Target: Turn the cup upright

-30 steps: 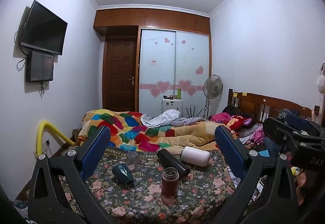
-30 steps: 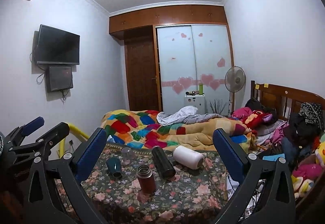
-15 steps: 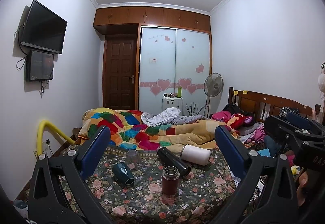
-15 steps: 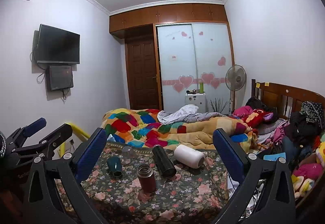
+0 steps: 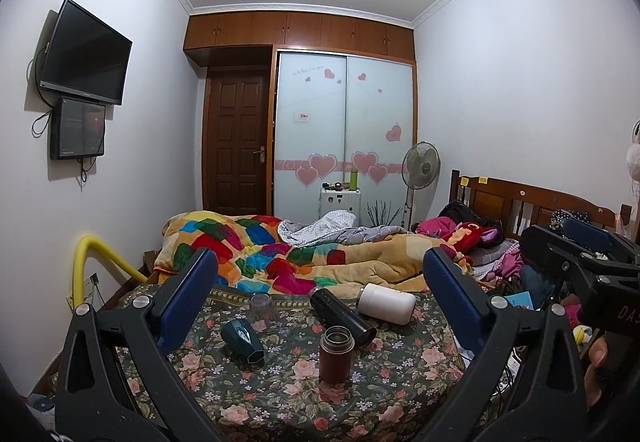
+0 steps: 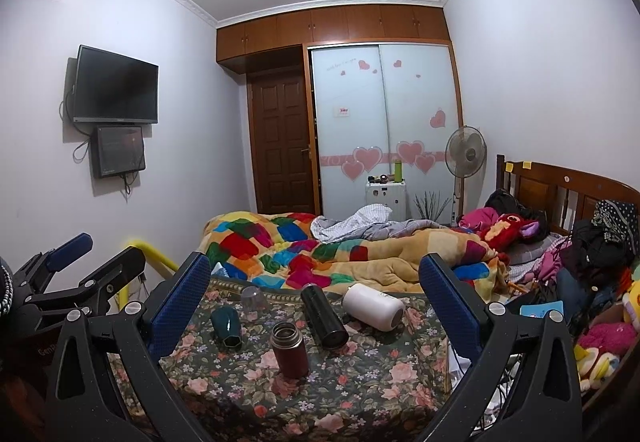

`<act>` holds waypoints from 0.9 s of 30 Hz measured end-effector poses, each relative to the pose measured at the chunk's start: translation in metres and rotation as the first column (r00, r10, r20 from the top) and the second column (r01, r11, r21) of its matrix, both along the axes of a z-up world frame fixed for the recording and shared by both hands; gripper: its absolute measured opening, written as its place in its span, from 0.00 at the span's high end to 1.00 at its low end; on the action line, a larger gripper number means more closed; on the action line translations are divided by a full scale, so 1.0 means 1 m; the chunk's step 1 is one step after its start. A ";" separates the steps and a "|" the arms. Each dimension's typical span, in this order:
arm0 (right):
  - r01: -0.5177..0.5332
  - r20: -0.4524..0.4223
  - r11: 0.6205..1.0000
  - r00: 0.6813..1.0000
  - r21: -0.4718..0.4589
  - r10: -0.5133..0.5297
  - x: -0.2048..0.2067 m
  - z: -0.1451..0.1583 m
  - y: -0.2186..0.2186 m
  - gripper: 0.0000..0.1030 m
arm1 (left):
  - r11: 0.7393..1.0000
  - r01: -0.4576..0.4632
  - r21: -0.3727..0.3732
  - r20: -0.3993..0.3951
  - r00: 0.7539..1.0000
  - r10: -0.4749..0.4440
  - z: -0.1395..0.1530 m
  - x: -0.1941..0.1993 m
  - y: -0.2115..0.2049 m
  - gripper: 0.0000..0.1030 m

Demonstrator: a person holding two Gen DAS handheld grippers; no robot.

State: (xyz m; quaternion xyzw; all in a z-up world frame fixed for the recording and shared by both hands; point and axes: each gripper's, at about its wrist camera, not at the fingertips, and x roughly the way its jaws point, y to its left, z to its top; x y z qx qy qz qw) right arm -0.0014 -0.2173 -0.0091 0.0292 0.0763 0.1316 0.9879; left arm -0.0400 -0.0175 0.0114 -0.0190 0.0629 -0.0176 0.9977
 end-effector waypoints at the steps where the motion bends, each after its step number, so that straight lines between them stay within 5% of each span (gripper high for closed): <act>1: 0.000 0.001 1.000 1.000 -0.001 0.000 0.001 0.000 0.000 0.00 | 1.000 0.000 0.000 0.000 1.000 0.000 0.000 0.000 0.000 0.00; 27: -0.006 -0.004 1.000 1.000 -0.004 0.006 0.002 0.002 -0.002 0.00 | 1.000 0.000 -0.002 0.002 1.000 0.000 -0.003 0.002 -0.002 0.00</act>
